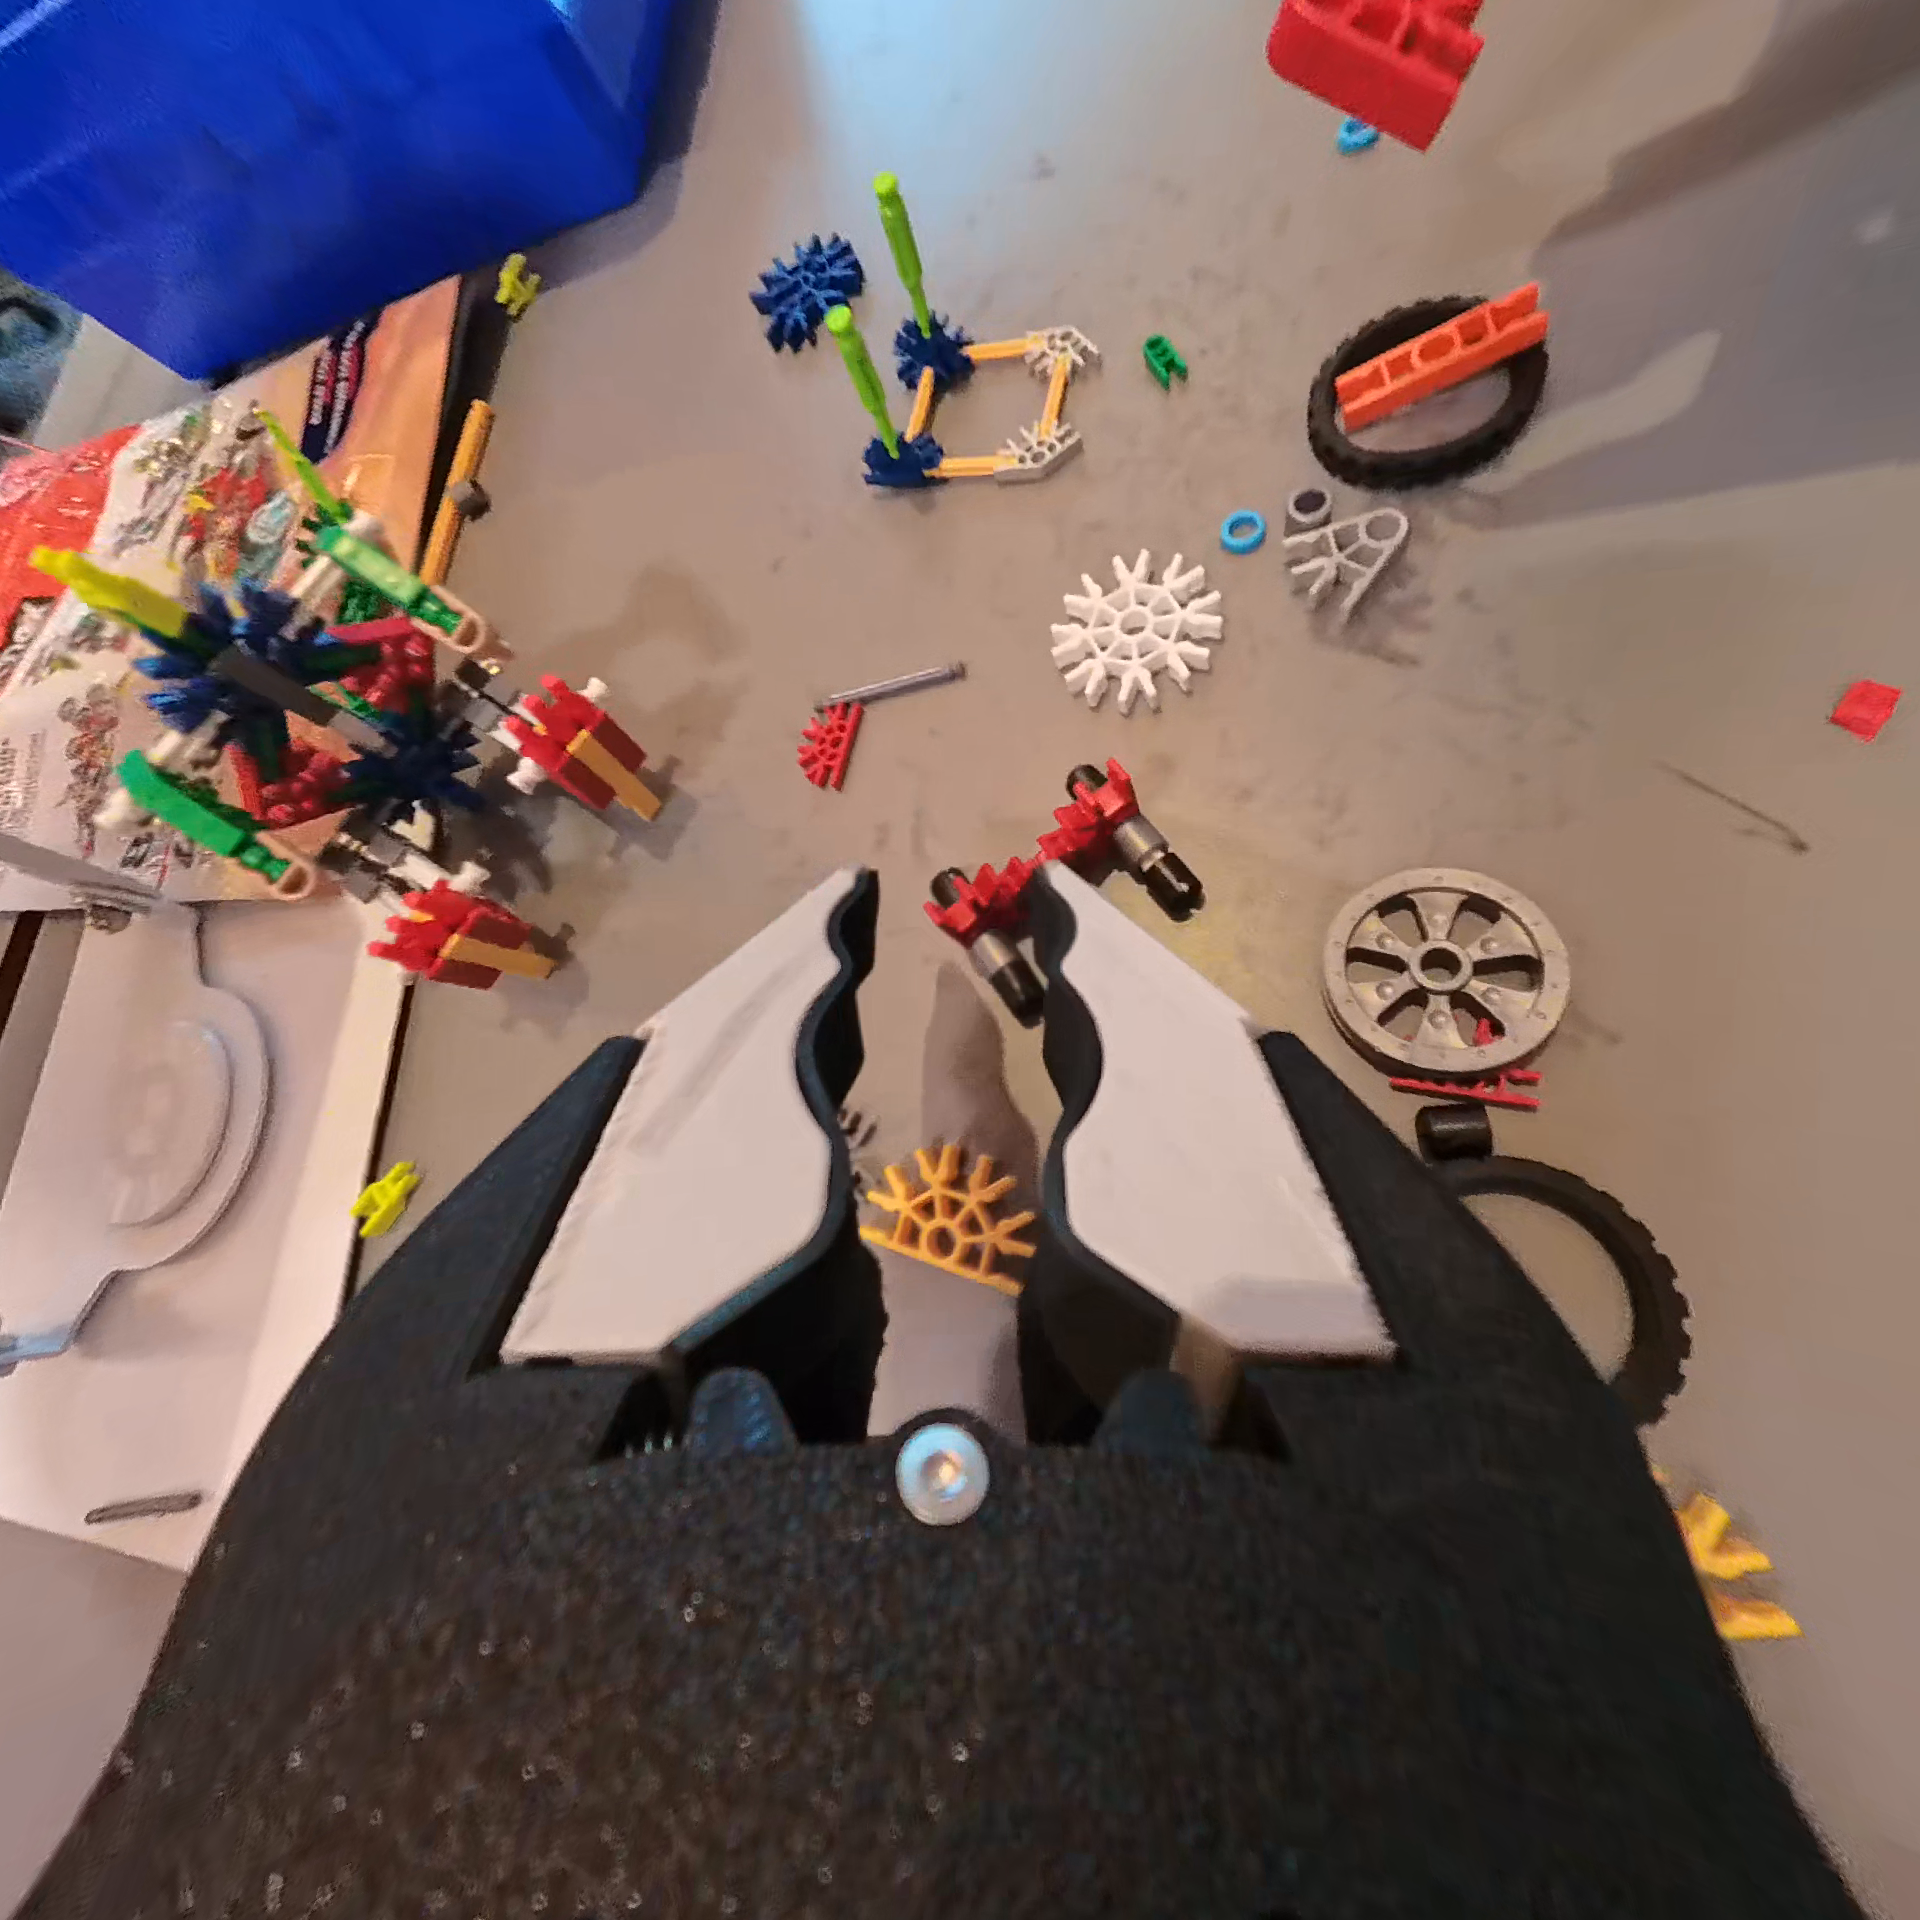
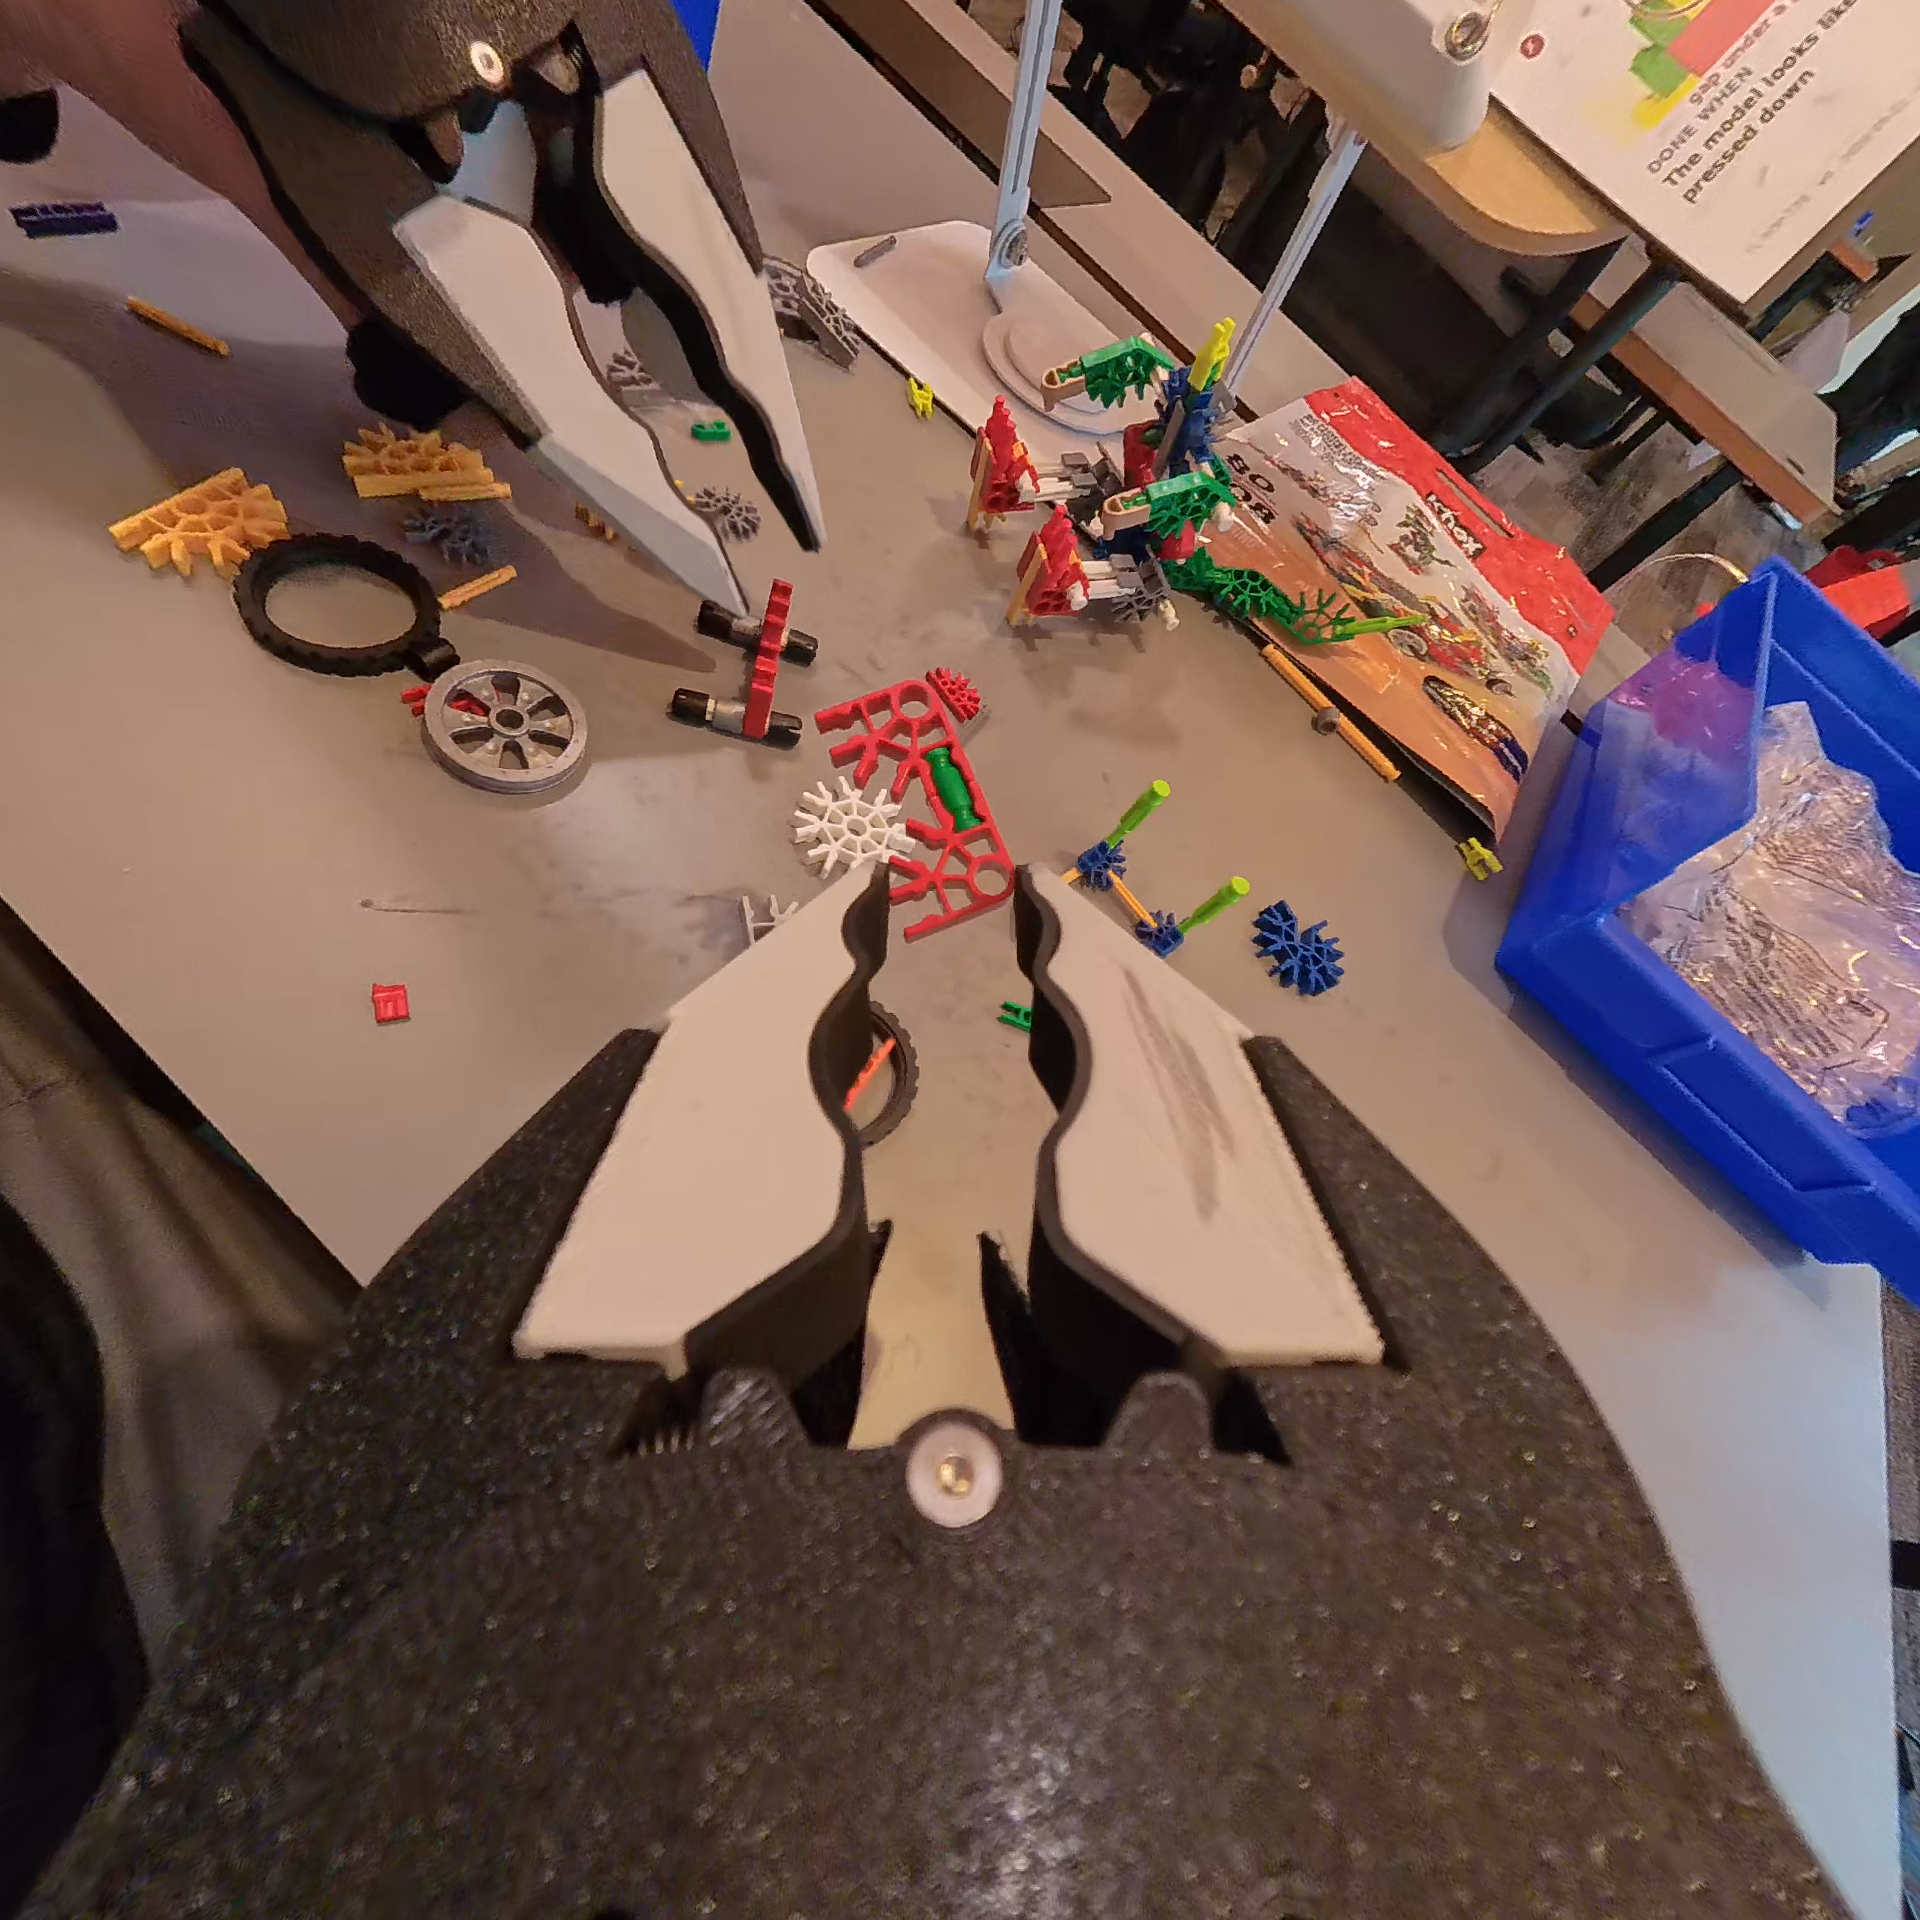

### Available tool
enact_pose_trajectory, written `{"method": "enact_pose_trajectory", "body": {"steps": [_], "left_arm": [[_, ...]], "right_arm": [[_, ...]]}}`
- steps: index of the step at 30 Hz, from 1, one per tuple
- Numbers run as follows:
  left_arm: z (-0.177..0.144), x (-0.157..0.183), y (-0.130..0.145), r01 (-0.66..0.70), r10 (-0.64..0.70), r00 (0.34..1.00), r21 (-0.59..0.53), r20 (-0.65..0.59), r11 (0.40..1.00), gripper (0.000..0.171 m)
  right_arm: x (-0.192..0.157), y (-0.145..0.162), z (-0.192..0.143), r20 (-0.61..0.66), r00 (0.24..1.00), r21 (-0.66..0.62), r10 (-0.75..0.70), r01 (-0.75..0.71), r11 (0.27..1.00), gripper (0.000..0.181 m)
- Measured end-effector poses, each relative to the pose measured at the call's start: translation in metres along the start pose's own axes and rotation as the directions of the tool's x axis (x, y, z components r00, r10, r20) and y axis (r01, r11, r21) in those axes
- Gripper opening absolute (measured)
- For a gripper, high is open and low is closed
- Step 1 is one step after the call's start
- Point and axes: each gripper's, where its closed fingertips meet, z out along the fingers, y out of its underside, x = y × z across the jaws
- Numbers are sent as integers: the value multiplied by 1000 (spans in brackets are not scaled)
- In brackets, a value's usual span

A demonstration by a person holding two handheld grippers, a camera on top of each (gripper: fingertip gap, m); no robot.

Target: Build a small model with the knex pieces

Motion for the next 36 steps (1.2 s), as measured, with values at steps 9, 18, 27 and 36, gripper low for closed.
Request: {"method": "enact_pose_trajectory", "body": {"steps": [9, 18, 27, 36], "left_arm": [[11, 7, 11, -45, 44, 999, -70, -16, 997, 16], [12, 8, 10, -67, 67, 998, -66, -4, 996, 11], [6, -2, 0, -85, 87, 994, -21, 69, 996, 4], [0, -12, -11, -145, 141, 977, 13, 160, 989, 4]], "right_arm": [[-2, -1, 3, 9, 1000, 3, 0, 0, 1000, 23], [-7, -2, 6, 21, 1000, 2, -4, 4, 1000, 23], [-8, -2, 7, 26, 1000, 0, -6, 6, 1000, 23], [-9, -3, 9, 32, 999, 4, -9, 9, 1000, 23]]}}
